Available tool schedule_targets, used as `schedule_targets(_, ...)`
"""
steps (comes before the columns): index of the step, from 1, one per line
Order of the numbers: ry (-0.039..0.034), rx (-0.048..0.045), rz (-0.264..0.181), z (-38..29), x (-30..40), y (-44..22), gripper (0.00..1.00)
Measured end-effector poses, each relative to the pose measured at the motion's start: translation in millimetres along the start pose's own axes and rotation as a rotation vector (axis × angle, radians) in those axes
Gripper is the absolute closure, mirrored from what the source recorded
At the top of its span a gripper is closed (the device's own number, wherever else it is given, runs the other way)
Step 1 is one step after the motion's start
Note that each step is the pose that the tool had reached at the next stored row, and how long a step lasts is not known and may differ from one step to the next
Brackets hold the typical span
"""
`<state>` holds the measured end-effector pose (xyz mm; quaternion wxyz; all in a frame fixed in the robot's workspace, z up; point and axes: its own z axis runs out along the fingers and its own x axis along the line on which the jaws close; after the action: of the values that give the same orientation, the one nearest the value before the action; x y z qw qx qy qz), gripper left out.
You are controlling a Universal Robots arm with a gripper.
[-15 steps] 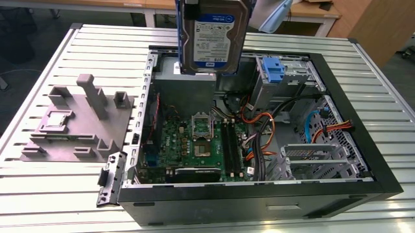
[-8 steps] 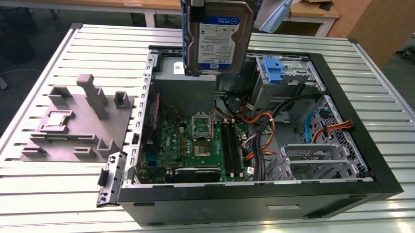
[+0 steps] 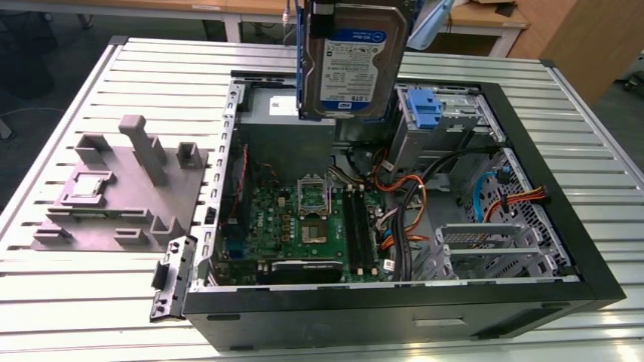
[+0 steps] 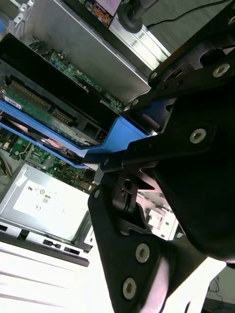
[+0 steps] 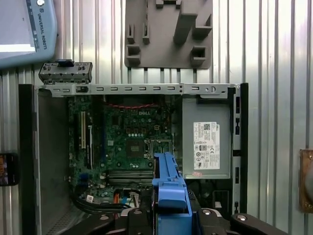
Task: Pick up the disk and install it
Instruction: 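Pick up the disk, then insert the disk into the insertion slot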
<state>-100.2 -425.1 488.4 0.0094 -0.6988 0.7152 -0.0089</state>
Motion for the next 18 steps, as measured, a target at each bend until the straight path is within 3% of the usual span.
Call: schedule_targets(18, -0.0002, 0.0001, 0.000, 0.9, 4.5, -1.6, 0.63)
